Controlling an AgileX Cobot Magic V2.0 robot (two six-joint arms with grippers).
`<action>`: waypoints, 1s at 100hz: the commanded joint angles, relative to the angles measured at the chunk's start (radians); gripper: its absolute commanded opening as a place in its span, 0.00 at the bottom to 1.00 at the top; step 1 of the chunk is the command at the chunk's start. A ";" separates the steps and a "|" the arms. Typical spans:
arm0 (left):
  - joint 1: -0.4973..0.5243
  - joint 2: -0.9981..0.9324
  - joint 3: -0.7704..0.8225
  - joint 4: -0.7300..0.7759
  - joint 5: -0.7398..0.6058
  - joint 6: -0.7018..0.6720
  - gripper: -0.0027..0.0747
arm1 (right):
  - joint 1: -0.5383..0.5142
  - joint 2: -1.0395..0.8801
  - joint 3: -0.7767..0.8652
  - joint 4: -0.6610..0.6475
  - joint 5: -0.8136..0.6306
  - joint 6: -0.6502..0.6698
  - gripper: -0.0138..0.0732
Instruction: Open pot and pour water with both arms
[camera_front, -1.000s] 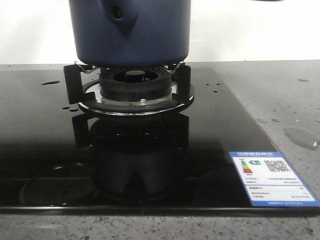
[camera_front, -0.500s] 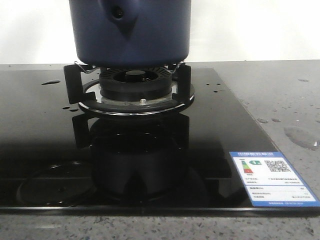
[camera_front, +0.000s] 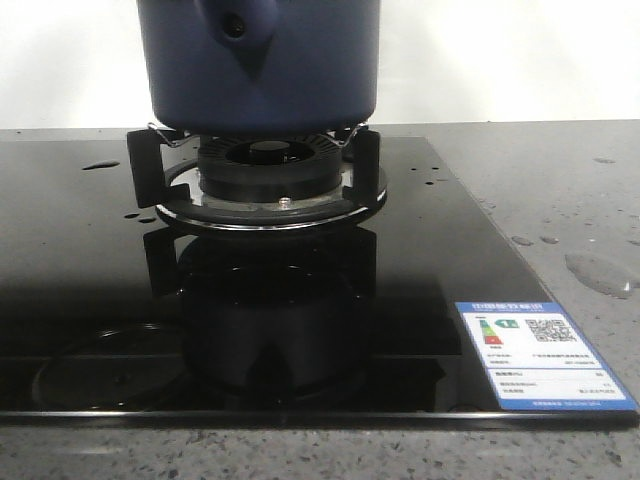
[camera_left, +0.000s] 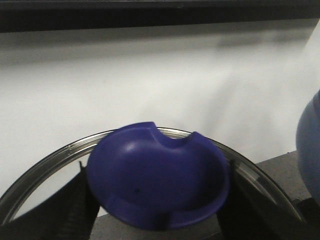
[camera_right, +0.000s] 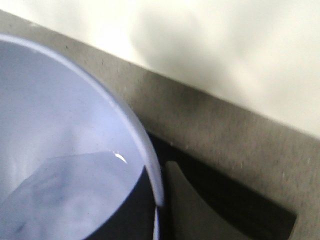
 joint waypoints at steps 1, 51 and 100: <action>0.001 -0.041 -0.041 -0.068 0.001 -0.012 0.54 | 0.016 -0.056 -0.030 0.058 -0.152 -0.072 0.10; 0.001 -0.041 -0.041 -0.066 0.001 -0.012 0.54 | 0.098 -0.196 0.306 0.063 -0.648 -0.220 0.10; 0.001 -0.041 -0.041 -0.066 0.008 -0.012 0.54 | 0.201 -0.375 0.896 0.030 -1.415 -0.244 0.09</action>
